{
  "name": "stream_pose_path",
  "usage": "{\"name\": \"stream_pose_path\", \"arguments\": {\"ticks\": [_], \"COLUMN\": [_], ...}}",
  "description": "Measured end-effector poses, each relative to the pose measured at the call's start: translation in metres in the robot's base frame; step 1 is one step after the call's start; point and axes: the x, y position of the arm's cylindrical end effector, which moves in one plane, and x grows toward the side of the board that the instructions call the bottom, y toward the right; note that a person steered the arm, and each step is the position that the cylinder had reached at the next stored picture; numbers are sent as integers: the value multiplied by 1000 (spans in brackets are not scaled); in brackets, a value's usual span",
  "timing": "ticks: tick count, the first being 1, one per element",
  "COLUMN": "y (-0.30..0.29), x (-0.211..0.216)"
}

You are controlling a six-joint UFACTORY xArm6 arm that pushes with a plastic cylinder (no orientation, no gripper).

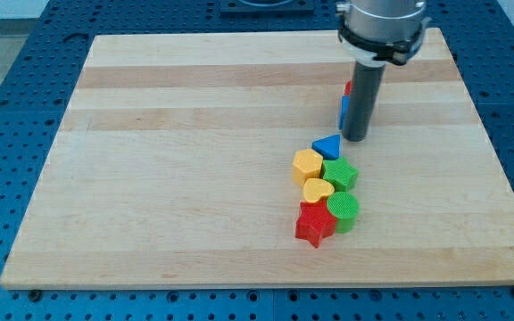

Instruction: Move the blue cube to the center

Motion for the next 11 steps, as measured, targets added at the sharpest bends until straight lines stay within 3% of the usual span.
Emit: {"name": "stream_pose_path", "arguments": {"ticks": [2,6,7,8,9,11], "y": [57,-108,-130,-134,-158,-141], "x": [-19,-42,-44,-74,-73,-8]}}
